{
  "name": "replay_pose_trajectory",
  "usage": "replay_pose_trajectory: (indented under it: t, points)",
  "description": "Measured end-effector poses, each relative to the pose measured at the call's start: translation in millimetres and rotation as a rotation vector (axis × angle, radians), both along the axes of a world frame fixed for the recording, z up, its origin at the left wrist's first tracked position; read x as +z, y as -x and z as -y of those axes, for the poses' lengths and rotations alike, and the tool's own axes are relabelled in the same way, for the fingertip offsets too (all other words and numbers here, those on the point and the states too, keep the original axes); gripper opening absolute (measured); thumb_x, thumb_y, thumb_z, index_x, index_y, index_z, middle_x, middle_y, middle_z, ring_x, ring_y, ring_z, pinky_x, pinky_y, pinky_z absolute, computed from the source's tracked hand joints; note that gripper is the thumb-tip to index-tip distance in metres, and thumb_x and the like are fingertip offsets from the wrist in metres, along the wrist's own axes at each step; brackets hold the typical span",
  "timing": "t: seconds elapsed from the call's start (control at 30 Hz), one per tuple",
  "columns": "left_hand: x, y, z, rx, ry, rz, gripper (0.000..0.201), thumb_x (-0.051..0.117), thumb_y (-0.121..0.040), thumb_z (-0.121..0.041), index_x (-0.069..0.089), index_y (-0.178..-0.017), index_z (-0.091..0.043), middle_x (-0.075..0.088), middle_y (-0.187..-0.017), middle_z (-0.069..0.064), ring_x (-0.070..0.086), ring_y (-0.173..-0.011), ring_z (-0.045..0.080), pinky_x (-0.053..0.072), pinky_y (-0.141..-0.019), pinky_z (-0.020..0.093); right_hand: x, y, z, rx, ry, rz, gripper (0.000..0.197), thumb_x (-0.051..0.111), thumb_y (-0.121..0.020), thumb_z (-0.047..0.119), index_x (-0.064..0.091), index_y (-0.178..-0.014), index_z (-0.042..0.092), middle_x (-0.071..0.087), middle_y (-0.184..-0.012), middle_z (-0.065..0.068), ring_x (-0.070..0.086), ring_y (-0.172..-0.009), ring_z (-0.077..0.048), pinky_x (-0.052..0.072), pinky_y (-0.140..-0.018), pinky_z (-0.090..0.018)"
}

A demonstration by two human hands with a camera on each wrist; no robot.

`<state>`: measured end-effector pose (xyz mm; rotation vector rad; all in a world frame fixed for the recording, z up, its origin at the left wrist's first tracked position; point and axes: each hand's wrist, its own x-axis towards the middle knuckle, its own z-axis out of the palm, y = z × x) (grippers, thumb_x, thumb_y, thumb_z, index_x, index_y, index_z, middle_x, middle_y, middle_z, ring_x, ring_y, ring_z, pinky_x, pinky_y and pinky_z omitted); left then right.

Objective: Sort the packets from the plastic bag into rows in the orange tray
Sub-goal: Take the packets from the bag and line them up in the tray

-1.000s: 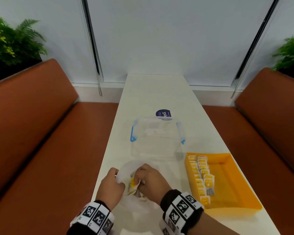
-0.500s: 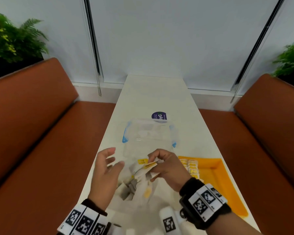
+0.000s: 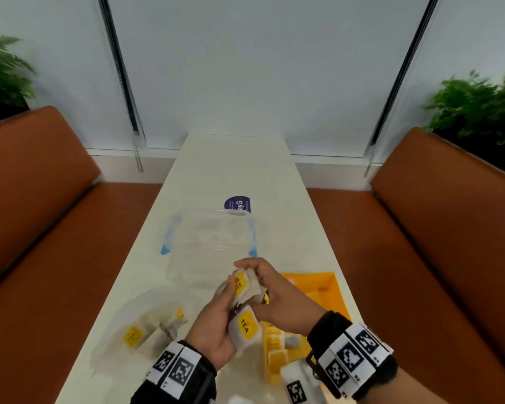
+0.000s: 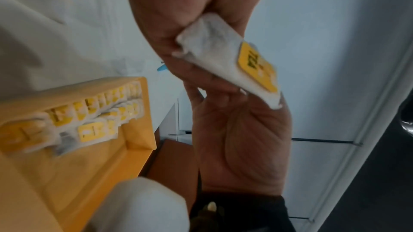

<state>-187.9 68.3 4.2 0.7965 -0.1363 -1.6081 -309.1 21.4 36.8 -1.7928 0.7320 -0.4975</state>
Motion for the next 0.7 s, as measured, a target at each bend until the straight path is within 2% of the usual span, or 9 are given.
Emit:
replay_pose_trajectory:
  t: [0.1,0.17,0.27,0.37,0.43,0.5,0.57,0.63,0.7]
  points:
    - [-5,13,7,0.032,0.035,-0.078,0.037,0.039,-0.093,-0.027,0.056,-0.122,-0.010,0.073,-0.094,0.013,0.072,-0.077,0.021,0.057,-0.055,0.029,-6,11,8,-0.042,-0.037,0.019,0.069,0.058,-0.080,-0.006,0.036,-0.128,0.038,0.052,-0.124,-0.006,0.054,-0.110,-0.019,0.048,-0.092,-0.027]
    - [-4,24,8,0.031,0.041,-0.086,0.029,0.035,-0.098,-0.020,0.060,-0.108,-0.009,0.074,-0.082,0.013,0.072,-0.065,0.020,0.055,-0.048,0.027,-11,14,13,-0.115,-0.080,0.074,0.066,0.058,-0.075,-0.003,0.041,-0.123,0.040,0.050,-0.121,0.003,0.054,-0.105,-0.014,0.050,-0.086,-0.029]
    - [-7,39,9,0.009,0.014,-0.054,0.026,0.035,-0.096,-0.008,0.060,-0.101,-0.009,0.073,-0.074,0.014,0.070,-0.058,0.020,0.055,-0.046,0.027,-16,17,16,-0.115,-0.039,0.024,0.051,0.059,-0.080,0.004,0.044,-0.117,0.036,0.052,-0.116,0.006,0.054,-0.096,-0.005,0.045,-0.082,-0.020]
    - [-15,42,11,0.028,0.012,-0.055,0.025,0.035,-0.095,-0.010,0.060,-0.098,-0.008,0.072,-0.071,0.014,0.070,-0.057,0.023,0.054,-0.043,0.029,-22,21,16,-0.090,0.001,-0.015,0.048,0.059,-0.087,0.009,0.041,-0.124,0.033,0.050,-0.129,-0.001,0.051,-0.115,-0.012,0.043,-0.099,-0.026]
    - [-8,42,9,0.031,0.059,-0.060,0.019,0.048,-0.086,-0.009,0.066,-0.091,-0.008,0.072,-0.067,0.012,0.069,-0.053,0.021,0.052,-0.040,0.028,-21,25,14,-0.177,0.030,0.041,0.044,0.061,-0.089,0.016,0.041,-0.125,0.033,0.048,-0.133,0.005,0.045,-0.124,-0.007,0.040,-0.101,-0.022]
    - [2,43,7,0.056,0.113,-0.056,0.015,0.062,-0.062,-0.009,0.074,-0.070,-0.008,0.069,-0.057,0.011,0.065,-0.044,0.018,0.049,-0.035,0.024,-15,31,9,-0.285,0.095,0.116,0.037,0.069,-0.084,0.024,0.047,-0.111,0.032,0.052,-0.119,0.009,0.049,-0.110,-0.003,0.041,-0.084,-0.011]
    - [3,40,9,0.109,0.130,-0.047,0.006,0.071,-0.054,-0.008,0.075,-0.059,-0.008,0.068,-0.056,0.011,0.065,-0.044,0.019,0.048,-0.035,0.024,-11,37,5,-0.279,0.107,0.107,0.035,0.079,-0.074,0.024,0.051,-0.095,0.026,0.054,-0.097,0.007,0.051,-0.084,-0.006,0.040,-0.067,-0.010]
    - [-5,39,13,0.144,0.127,-0.067,0.030,0.086,-0.043,-0.010,0.074,-0.071,-0.006,0.070,-0.062,0.011,0.068,-0.050,0.020,0.051,-0.039,0.026,-12,39,2,-0.185,0.042,-0.005,0.035,0.083,-0.069,0.019,0.052,-0.085,0.025,0.054,-0.081,0.006,0.048,-0.068,-0.006,0.040,-0.059,-0.012]
    - [-15,38,15,0.184,0.072,-0.033,0.020,0.075,-0.069,-0.014,0.067,-0.087,-0.009,0.070,-0.063,0.007,0.069,-0.054,0.017,0.054,-0.044,0.026,-16,40,1,-0.110,0.001,-0.099,0.032,0.081,-0.070,0.011,0.053,-0.074,0.025,0.052,-0.069,0.008,0.044,-0.058,-0.002,0.039,-0.057,-0.016]
